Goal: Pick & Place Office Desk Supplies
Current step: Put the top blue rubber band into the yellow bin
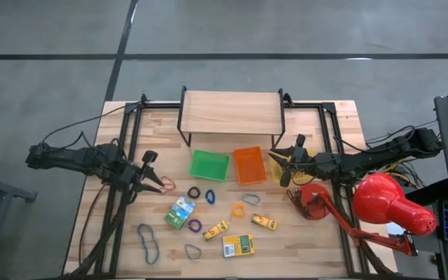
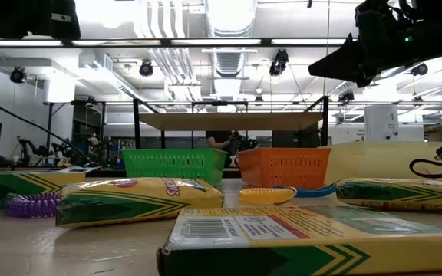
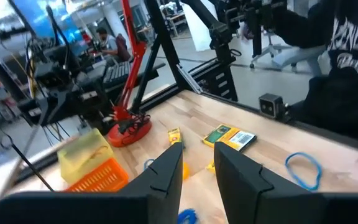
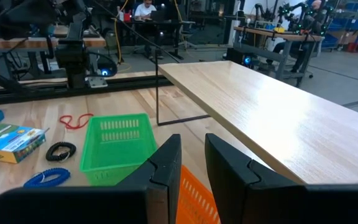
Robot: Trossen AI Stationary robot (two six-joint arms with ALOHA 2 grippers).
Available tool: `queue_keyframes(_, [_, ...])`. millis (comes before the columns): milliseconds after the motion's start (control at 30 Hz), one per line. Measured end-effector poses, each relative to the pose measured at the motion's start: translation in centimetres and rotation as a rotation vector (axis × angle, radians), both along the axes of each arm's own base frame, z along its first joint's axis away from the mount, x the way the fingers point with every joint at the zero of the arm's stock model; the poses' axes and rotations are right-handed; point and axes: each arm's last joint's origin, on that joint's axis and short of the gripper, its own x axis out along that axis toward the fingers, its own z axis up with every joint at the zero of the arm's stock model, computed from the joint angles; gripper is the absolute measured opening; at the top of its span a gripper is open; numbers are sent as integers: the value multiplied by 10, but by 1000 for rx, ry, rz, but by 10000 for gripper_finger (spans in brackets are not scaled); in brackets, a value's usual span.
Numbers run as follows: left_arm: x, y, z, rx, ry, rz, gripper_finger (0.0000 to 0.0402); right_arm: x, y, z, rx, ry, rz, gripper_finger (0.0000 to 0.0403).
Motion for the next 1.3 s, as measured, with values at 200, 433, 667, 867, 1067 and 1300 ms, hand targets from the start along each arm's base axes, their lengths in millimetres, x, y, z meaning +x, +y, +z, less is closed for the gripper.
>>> queue_keyframes(200, [0, 0, 0, 115, -56, -18, 96, 0, 0, 0, 0, 0, 0, 68])
queue_keyframes(433, [0, 0, 0, 109, -52, -17, 96, 0, 0, 0, 2, -1, 0, 68])
queue_keyframes(667, [0, 0, 0, 109, -52, -18, 96, 0, 0, 0, 2, -2, 0, 68])
queue_keyframes(867, [0, 0, 0, 111, -52, -18, 96, 1, 2, 0, 83, -35, 55, 68])
queue_keyframes(1067, [0, 0, 0, 111, -52, -18, 96, 1, 3, 0, 92, -31, 107, 68])
queue_keyframes(1300, [0, 0, 0, 111, -52, -18, 96, 3, 8, 0, -3, 18, 285, 68])
